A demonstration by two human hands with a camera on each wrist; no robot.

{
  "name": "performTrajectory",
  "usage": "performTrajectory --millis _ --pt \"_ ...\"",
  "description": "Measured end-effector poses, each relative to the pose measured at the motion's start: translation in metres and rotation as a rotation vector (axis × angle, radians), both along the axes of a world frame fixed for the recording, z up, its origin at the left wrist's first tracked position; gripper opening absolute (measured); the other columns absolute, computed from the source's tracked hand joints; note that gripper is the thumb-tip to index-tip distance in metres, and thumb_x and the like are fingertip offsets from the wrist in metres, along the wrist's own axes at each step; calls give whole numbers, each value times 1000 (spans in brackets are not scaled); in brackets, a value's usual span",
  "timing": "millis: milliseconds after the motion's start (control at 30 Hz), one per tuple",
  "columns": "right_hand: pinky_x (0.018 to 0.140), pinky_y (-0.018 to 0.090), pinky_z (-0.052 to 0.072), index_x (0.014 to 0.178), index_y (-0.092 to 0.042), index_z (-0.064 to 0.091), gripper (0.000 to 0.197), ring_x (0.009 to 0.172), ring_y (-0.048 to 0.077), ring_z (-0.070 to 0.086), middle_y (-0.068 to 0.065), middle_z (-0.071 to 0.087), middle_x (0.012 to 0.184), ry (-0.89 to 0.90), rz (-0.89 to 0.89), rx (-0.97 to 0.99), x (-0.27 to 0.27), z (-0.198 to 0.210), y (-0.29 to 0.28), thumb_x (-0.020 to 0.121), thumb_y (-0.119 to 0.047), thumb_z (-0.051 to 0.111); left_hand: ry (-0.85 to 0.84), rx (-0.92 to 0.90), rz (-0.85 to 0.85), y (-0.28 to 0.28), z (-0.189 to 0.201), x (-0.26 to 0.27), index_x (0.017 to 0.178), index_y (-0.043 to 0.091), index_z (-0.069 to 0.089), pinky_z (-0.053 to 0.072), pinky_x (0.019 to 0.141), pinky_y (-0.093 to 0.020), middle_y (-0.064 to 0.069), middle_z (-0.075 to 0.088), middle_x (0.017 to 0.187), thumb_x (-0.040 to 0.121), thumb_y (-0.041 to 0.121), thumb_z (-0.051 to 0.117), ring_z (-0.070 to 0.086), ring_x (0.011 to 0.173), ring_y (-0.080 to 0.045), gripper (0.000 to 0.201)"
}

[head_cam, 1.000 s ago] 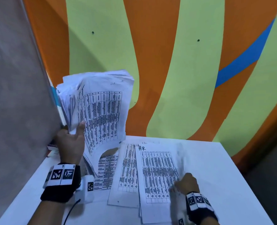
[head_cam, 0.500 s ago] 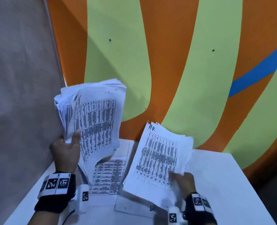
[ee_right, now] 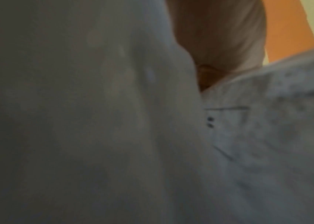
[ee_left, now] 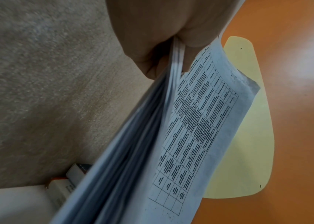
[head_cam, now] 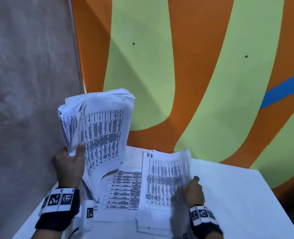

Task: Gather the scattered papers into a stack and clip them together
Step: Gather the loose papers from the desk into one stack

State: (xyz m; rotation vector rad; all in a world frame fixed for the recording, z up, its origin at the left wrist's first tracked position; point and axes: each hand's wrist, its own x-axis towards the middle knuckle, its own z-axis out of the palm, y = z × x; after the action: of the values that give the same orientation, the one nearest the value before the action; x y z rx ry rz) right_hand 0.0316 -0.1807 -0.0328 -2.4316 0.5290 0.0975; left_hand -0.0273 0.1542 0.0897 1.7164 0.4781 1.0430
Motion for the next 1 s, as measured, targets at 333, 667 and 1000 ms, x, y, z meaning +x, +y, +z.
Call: performTrajectory --millis 333,667,1000 --pt "71 41 51 81 -1 70 10 88 39 66 26 68 87 -291 201 -272 20 77 -82 78 2 60 59 -120 15 11 -3 6 53 11 39 23 41 -22 -3 39 59 84 24 70 24 40 -6 46" --pt "53 18 30 51 -42 54 44 49 -2 43 -16 52 51 -217 845 -241 78 206 -68 81 -16 73 44 -145 18 23 9 13 72 5 55 37 60 -31 -8 49 68 84 25 69 39 58 -13 27" --pt "94 45 48 126 -7 55 40 117 35 52 17 47 132 99 1002 -490 101 23 98 88 -18 54 -64 -90 48 35 18 14 90 -9 66 45 63 -15 -12 66 93 83 17 70 53 64 0 27"
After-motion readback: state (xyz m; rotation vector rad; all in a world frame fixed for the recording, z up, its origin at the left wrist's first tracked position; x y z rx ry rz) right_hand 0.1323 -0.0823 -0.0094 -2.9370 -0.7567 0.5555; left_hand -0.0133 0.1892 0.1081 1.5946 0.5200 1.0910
